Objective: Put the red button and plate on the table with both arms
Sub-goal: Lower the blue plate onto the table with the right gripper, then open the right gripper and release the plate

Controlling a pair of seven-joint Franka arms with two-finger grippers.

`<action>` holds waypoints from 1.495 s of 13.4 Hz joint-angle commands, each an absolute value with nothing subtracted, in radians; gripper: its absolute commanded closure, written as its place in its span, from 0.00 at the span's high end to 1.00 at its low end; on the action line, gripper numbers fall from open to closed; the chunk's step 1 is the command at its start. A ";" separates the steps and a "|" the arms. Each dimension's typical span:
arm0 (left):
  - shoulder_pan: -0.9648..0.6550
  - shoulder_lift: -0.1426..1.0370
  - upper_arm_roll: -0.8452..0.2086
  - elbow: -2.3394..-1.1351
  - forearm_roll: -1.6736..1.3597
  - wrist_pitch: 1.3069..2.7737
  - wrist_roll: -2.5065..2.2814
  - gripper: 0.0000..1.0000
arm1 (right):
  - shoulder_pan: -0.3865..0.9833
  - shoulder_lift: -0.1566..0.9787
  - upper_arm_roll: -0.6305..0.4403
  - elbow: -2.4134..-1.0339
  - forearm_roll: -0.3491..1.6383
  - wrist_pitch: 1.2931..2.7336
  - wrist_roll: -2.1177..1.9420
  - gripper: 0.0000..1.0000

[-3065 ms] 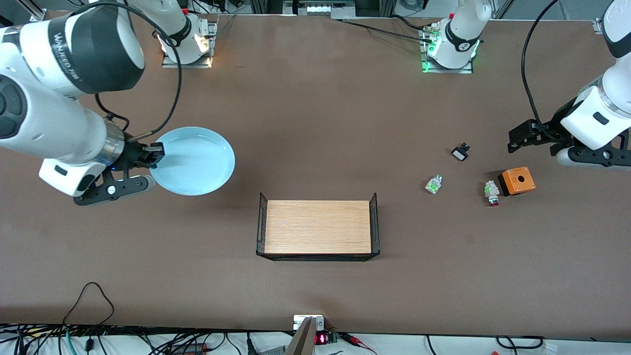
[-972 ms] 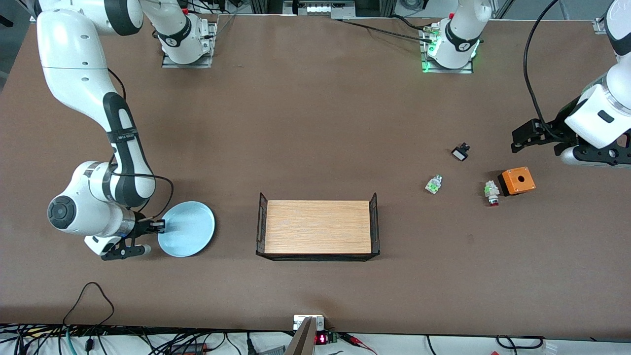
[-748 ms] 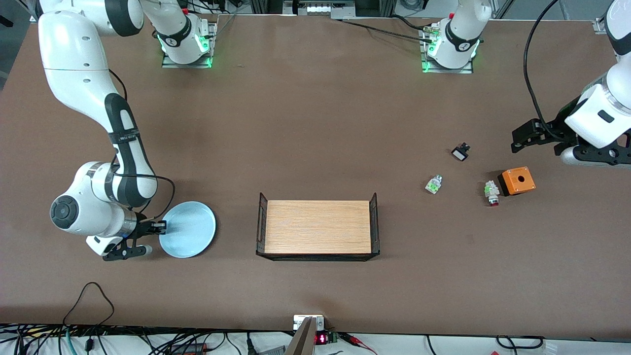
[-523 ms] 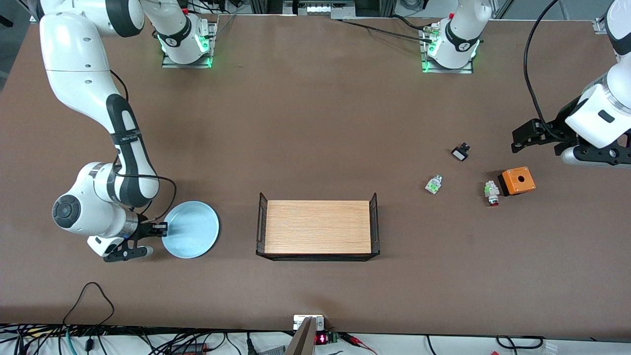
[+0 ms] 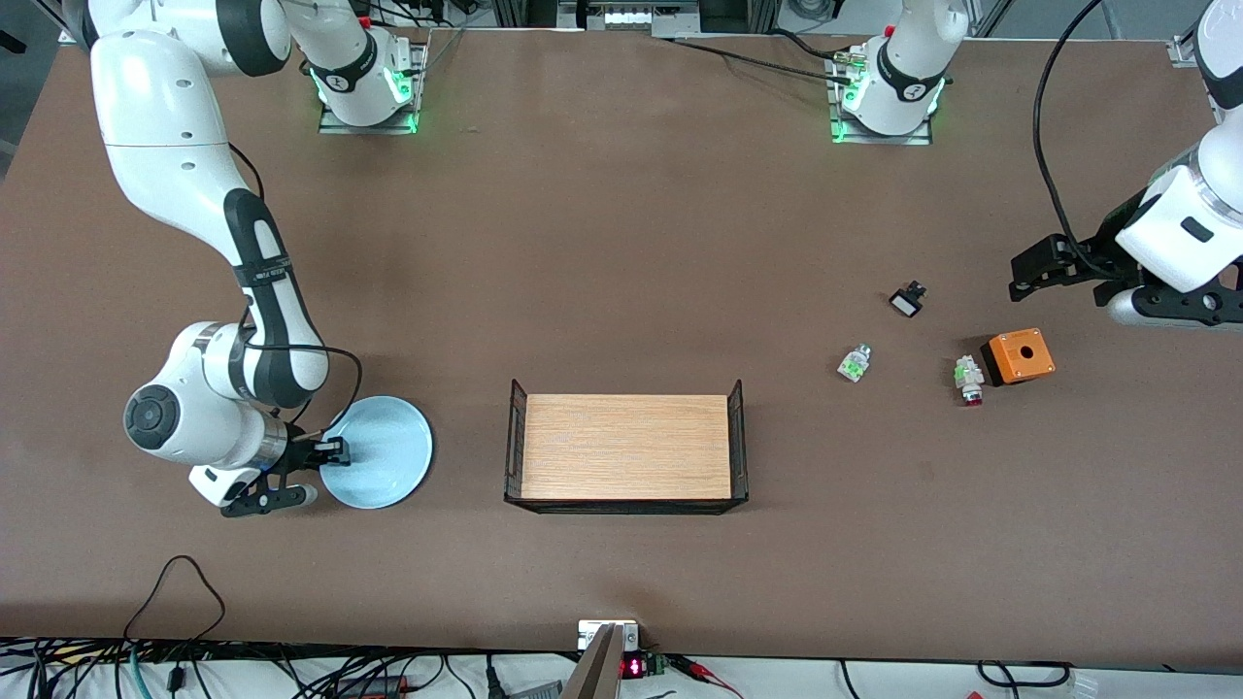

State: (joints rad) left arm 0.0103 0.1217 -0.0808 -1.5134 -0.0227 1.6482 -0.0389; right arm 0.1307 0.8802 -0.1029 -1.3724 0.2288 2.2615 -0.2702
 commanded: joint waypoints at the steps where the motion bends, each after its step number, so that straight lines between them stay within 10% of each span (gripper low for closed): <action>1: 0.006 0.110 -0.072 -1.506 -0.035 1.628 -0.028 1.00 | 0.155 0.850 -0.107 -1.317 0.236 2.124 -0.265 1.00; 7: 0.006 0.110 -0.072 -1.506 -0.035 1.628 -0.028 1.00 | 0.160 0.812 -0.135 -0.996 0.174 1.683 -0.187 1.00; 20: 0.006 0.109 -0.072 -1.506 -0.035 1.628 -0.029 1.00 | 0.182 0.484 -0.124 -1.012 0.063 1.414 -0.175 1.00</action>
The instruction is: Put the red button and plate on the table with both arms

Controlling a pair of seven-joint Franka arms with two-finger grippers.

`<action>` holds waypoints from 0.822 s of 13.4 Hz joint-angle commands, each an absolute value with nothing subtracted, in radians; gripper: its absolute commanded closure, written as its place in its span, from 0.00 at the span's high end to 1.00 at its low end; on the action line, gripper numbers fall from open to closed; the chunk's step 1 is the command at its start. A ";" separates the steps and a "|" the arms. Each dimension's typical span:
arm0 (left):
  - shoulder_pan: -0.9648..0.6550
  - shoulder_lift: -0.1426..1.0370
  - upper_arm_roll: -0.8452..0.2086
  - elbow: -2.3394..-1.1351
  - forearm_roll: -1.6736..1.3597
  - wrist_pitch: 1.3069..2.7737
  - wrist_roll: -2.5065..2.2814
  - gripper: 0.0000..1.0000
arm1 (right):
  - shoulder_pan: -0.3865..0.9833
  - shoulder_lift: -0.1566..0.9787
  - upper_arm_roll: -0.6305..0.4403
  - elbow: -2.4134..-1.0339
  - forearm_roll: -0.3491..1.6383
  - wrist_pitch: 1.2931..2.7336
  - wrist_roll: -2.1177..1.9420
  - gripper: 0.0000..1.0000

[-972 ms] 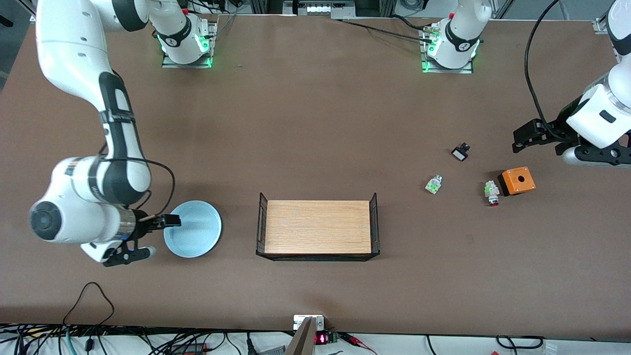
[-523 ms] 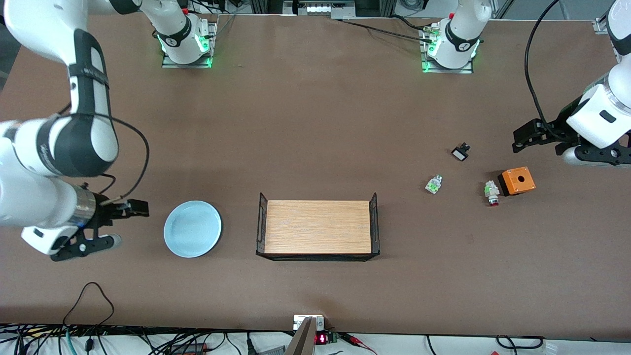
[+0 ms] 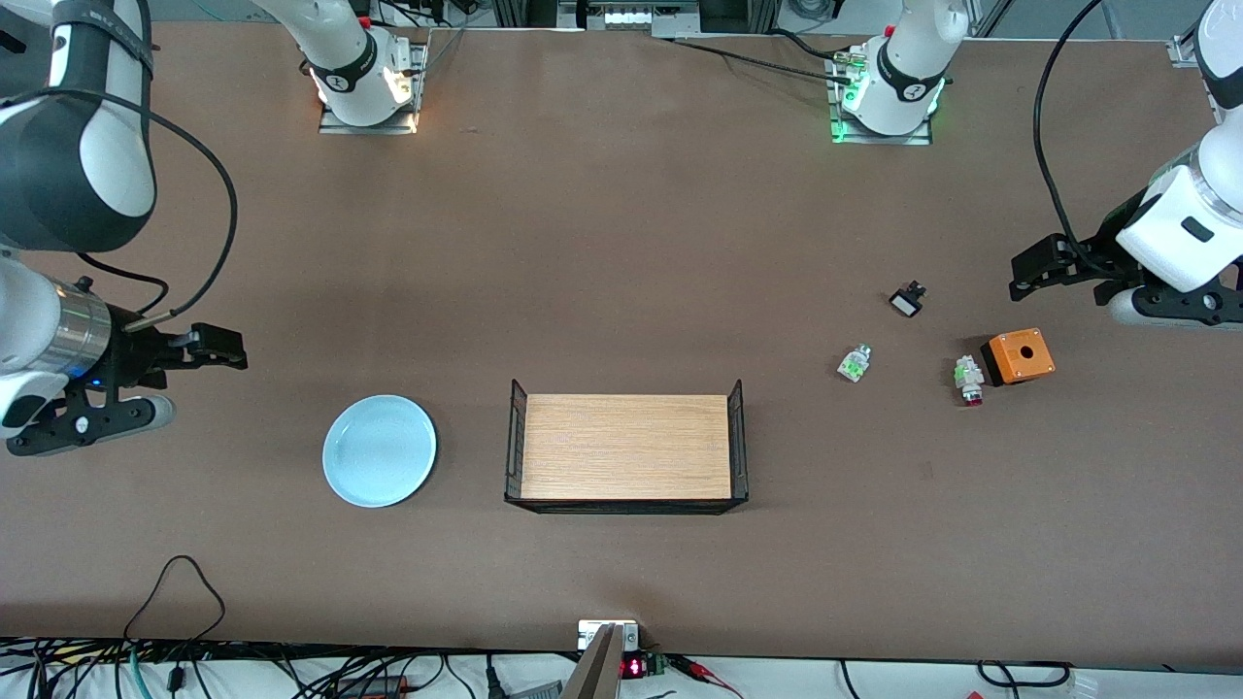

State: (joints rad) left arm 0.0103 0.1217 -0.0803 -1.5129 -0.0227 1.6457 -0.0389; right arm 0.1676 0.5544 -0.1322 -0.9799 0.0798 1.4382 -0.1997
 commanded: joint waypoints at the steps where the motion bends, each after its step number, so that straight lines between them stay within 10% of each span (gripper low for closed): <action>1: 0.006 0.109 -0.074 -1.505 -0.035 1.628 -0.031 1.00 | 0.190 0.451 -0.124 -1.060 0.061 1.416 -0.155 1.00; 11: 0.006 0.110 -0.072 -1.506 -0.037 1.628 -0.028 1.00 | 0.166 0.080 -0.123 -1.621 0.008 1.663 -0.140 1.00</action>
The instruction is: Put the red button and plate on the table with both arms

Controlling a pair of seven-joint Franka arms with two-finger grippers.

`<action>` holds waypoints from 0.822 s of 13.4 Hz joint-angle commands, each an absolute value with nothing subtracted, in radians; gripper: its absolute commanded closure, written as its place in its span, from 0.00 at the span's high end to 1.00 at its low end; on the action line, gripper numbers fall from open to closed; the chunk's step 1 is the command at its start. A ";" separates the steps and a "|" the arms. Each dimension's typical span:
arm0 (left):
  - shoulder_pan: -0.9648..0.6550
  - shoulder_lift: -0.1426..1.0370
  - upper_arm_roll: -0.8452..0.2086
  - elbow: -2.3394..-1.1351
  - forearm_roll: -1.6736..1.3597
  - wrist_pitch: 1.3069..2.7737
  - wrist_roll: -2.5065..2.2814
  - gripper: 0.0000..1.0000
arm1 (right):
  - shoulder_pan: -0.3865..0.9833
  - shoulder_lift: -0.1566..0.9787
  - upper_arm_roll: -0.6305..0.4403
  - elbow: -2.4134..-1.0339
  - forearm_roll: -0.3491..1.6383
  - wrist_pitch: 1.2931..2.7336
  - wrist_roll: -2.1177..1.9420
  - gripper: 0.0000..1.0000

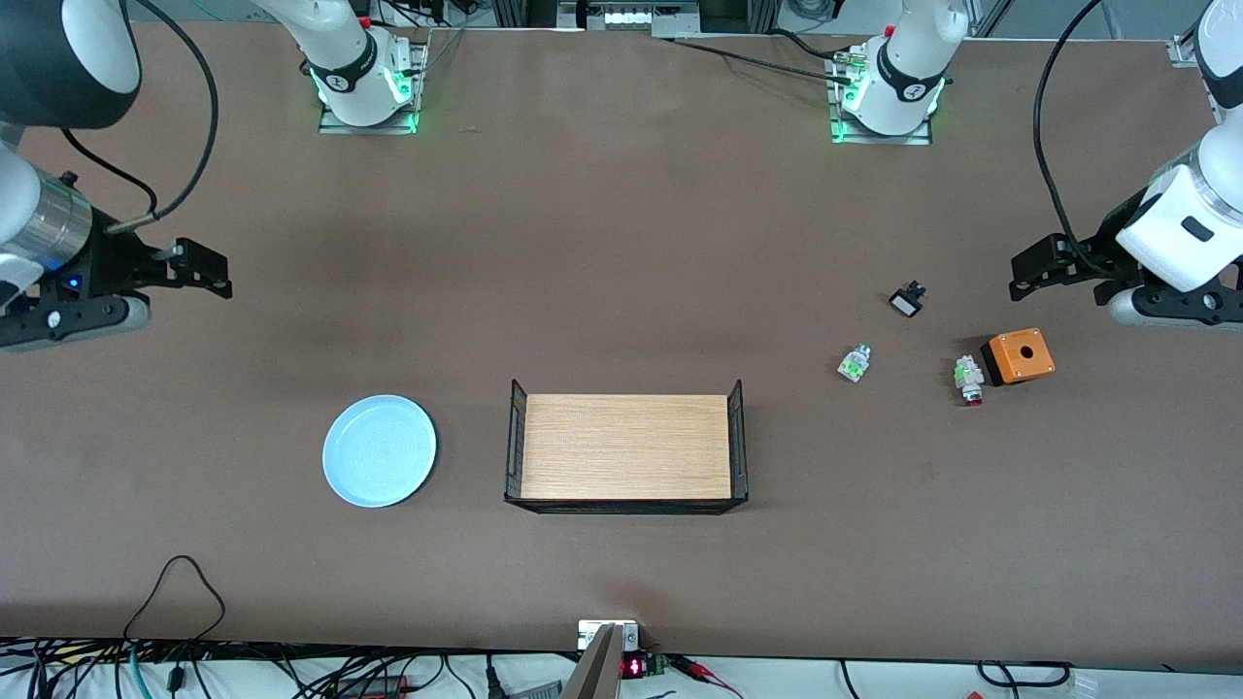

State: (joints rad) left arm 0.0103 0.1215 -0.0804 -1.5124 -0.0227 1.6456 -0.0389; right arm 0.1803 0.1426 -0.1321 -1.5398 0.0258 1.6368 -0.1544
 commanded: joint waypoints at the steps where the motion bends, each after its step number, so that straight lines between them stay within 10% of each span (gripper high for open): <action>1: 0.006 0.110 -0.072 -1.506 -0.037 1.628 -0.028 1.00 | 0.125 0.077 -0.121 -1.641 0.005 1.661 -0.152 1.00; 11: 0.006 0.114 -0.072 -1.506 -0.038 1.629 -0.028 1.00 | 0.086 -0.087 -0.034 -1.759 -0.062 1.608 0.081 1.00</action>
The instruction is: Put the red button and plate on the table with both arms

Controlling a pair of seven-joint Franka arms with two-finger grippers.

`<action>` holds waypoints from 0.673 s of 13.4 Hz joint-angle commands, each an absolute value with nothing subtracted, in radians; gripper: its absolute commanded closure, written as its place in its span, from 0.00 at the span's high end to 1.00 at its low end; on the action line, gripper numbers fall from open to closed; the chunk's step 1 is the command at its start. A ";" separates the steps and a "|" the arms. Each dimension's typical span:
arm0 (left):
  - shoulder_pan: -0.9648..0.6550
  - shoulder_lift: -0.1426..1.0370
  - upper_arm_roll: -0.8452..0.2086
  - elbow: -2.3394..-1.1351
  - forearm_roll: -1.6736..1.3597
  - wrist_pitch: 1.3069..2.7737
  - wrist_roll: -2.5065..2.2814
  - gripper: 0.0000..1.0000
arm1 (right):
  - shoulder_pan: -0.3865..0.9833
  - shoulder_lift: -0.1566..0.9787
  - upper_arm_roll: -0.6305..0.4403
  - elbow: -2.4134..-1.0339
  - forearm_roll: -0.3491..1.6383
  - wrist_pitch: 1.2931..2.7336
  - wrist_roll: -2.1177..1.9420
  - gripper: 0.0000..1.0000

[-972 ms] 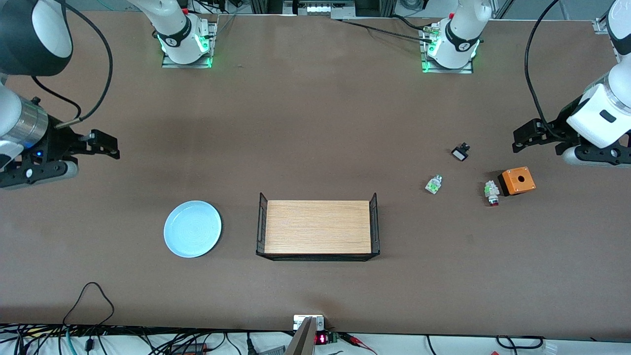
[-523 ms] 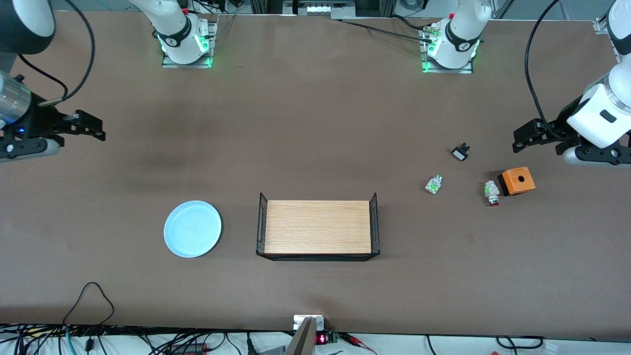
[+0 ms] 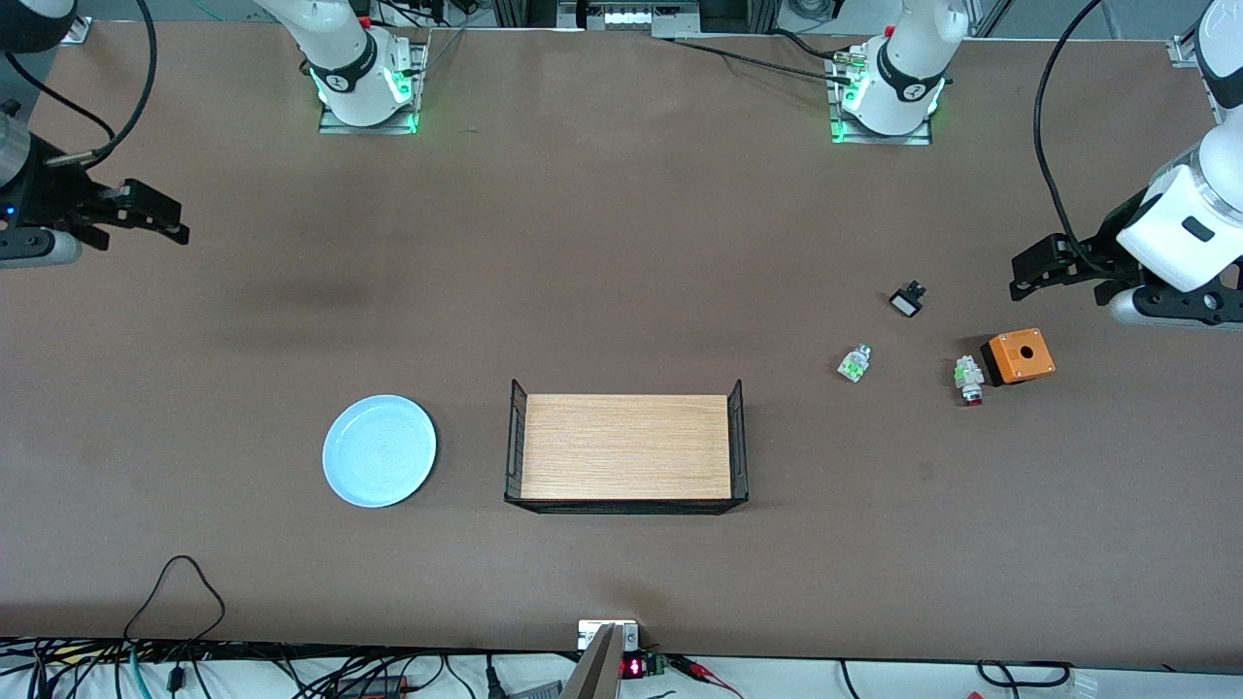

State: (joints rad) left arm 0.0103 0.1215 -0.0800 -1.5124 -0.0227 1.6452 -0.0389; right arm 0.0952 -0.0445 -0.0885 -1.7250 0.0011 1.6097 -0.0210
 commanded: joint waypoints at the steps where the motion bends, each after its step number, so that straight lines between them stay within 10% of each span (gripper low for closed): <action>1: 0.008 0.114 -0.072 -1.506 -0.038 1.629 -0.028 1.00 | 0.086 -0.090 -0.025 -1.759 -0.110 1.617 0.112 1.00; 9: 0.014 0.115 -0.072 -1.506 -0.041 1.631 -0.028 1.00 | 0.010 -0.117 0.040 -1.755 0.058 1.603 0.121 1.00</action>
State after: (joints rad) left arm 0.0122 0.1215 -0.0785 -1.5124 -0.0227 1.6452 -0.0389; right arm 0.0897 -0.0919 0.0240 -1.7322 -0.0351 1.6087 0.1188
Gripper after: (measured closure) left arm 0.000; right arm 0.000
